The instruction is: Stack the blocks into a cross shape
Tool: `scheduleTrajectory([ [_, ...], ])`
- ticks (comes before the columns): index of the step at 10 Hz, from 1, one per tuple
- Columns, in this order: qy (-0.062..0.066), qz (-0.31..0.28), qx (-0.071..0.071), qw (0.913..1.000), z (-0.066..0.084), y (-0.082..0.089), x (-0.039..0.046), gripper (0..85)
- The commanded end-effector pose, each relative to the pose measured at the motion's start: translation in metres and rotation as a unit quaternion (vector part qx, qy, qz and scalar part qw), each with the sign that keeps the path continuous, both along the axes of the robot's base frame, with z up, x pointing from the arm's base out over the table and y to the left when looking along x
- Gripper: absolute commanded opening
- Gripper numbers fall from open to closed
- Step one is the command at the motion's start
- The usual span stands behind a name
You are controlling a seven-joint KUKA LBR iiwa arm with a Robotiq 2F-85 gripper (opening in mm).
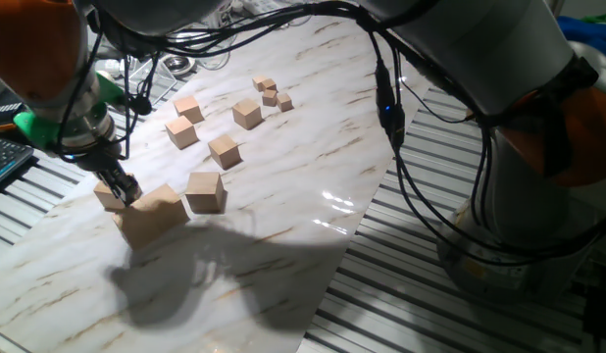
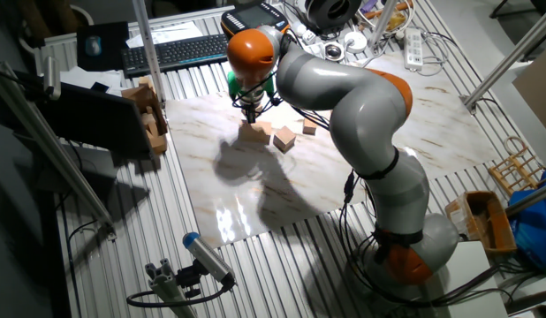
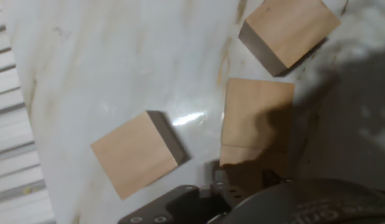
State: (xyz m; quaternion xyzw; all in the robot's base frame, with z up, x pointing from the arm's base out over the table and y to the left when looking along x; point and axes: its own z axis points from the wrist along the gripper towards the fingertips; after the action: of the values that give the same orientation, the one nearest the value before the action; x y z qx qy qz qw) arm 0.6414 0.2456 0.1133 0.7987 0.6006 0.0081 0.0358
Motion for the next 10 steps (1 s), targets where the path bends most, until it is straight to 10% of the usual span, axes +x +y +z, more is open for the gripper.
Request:
scheduleTrajectory([
  [1, 0.001, -0.009, 0.004, 1.0000, -0.001, -0.002, -0.0005, 85.0],
  [10, 0.003, -0.016, 0.015, 0.9998, -0.029, -0.018, -0.0086, 85.0],
])
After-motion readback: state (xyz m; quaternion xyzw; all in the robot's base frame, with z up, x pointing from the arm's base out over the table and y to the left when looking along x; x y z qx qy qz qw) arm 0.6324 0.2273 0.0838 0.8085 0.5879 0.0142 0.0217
